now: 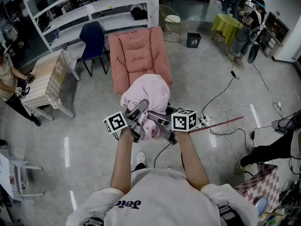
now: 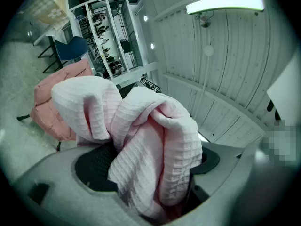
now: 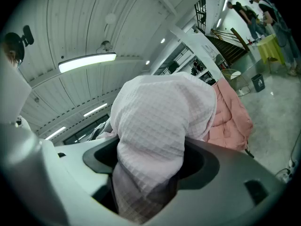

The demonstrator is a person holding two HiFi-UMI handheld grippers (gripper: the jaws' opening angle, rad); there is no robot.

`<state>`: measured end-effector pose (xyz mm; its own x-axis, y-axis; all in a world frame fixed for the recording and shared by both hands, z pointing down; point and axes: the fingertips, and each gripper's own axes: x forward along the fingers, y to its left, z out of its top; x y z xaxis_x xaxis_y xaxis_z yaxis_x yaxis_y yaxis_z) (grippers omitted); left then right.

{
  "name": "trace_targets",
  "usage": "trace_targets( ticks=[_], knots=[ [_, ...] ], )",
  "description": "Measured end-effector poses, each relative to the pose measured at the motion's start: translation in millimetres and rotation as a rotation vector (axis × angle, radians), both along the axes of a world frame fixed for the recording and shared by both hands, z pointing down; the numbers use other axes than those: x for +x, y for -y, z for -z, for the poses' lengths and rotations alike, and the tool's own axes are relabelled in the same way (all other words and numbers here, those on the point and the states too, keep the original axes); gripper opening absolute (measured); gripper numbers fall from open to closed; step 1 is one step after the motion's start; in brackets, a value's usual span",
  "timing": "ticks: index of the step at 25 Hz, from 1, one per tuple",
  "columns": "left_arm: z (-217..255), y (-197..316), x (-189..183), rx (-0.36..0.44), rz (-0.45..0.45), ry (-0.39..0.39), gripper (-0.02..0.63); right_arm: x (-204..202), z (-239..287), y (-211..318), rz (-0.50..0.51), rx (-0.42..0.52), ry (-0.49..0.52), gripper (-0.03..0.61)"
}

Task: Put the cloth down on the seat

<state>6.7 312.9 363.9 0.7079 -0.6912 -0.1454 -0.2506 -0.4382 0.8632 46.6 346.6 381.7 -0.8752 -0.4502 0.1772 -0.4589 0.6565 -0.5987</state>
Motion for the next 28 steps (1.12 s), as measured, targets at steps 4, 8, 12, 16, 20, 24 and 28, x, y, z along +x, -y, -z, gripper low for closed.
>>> trace_targets(
  ticks=[4, 8, 12, 16, 20, 24, 28],
  knots=[
    [0.6, 15.0, -12.8, 0.002, -0.007, 0.007, 0.43, -13.2, 0.8, 14.6, -0.015, 0.005, 0.01, 0.368],
    [6.0, 42.8, -39.1, 0.003, -0.012, 0.014, 0.43, -39.2, 6.3, 42.0, -0.035, 0.006, 0.032, 0.368],
    [8.1, 67.7, -68.6, 0.005, -0.011, 0.016, 0.43, -68.6, 7.8, 66.8, -0.033, 0.005, 0.038, 0.368],
    [5.5, 85.2, -106.3, -0.002, 0.003, 0.007, 0.43, -104.7, 7.0, 84.7, -0.042, 0.016, 0.03, 0.37],
    [-0.5, 98.3, -134.4, -0.01, 0.012, 0.006, 0.43, -129.8, 1.9, 97.8, -0.073, 0.024, 0.019, 0.371],
    [-14.9, 116.2, -142.5, -0.037, -0.022, -0.04, 0.43, -139.4, -10.1, 114.5, -0.107, 0.015, -0.013, 0.371],
    [-31.8, 134.8, -134.4, -0.085, -0.037, -0.064, 0.43, -133.0, -27.2, 133.0, -0.103, -0.049, -0.037, 0.374]
  ],
)
